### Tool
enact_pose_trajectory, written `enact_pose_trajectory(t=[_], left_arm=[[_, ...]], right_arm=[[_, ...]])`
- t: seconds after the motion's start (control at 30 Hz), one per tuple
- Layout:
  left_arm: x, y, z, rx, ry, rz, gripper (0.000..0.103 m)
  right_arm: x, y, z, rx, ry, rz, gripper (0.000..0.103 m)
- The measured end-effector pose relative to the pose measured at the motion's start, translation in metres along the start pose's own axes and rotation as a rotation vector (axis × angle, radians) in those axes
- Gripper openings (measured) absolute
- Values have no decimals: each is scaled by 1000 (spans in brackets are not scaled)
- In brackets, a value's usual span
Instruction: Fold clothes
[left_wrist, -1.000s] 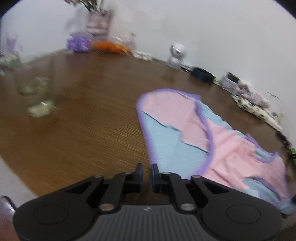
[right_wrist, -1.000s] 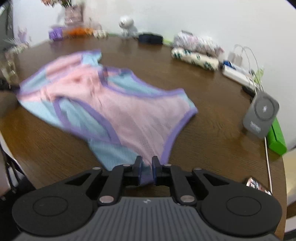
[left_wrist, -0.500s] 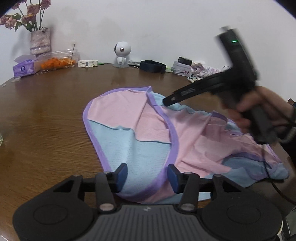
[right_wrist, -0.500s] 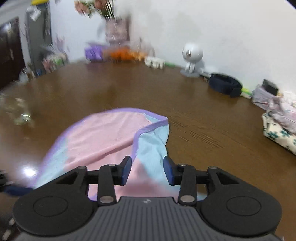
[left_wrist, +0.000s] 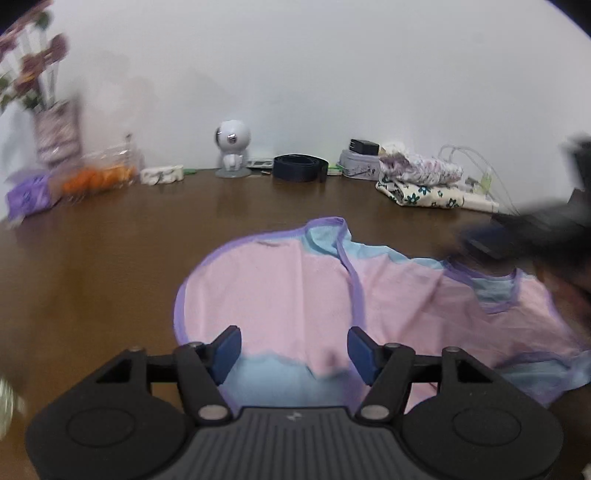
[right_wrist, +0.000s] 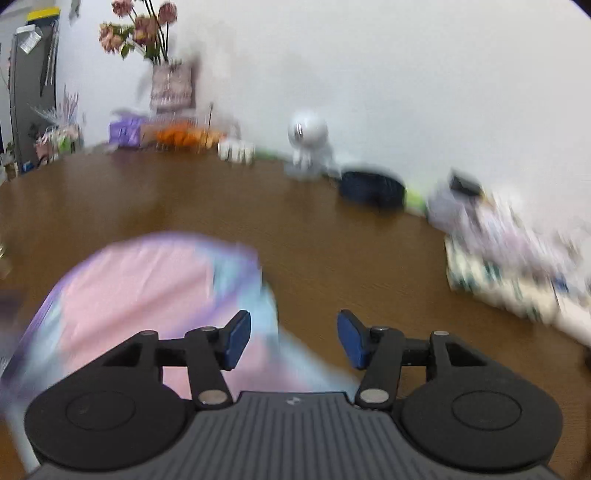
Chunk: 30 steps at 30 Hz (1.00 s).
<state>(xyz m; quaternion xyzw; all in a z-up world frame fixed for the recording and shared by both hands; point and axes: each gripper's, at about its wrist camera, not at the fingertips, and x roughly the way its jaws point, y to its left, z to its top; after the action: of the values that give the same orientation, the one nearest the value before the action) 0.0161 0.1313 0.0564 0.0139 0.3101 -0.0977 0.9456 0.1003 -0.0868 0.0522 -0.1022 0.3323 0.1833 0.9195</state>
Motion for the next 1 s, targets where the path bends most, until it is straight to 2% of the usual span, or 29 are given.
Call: enact_pose_trajectory(t=[0.07,0.2,0.27,0.4,0.57,0.67,0.73,0.8,0.87,0.9,0.97,1.0], left_arm=[[17,1,5,50,10,13,61],[43,-2,1,113,106,170,51],[43,-5,-4,134,100,191,52],[28,-8,-16,157,102,264,52],[5,-1,-30,42,122,331,51],[-25,2,-45,-24,154,390,51],[-47,-3,-57,-38,182,404,51],[-63,-7,-63,-59,219,383,51],[-77,2,-58,-118,209,351,51],[-85,8,-50,-150,168,327,50],[-83,15,-24,-219,101,215,51],[-72,15,-10,-244,86,128,51]], right_arm=[[-29,1,-35,18,42,14,52],[-73,8,-94,33,73,-39,52],[-84,7,-112,53,78,-48,52],[-85,2,-123,101,95,-26,51],[-87,-3,-128,98,107,-3,51],[-93,-10,-133,108,122,-17,51],[-97,-15,-137,113,132,-25,52],[-101,-18,-138,109,152,-24,56],[-105,-22,-136,105,163,-22,55],[-108,-25,-132,104,154,-21,54],[-101,-26,-113,132,108,36,54],[-96,-27,-102,150,80,73,54]])
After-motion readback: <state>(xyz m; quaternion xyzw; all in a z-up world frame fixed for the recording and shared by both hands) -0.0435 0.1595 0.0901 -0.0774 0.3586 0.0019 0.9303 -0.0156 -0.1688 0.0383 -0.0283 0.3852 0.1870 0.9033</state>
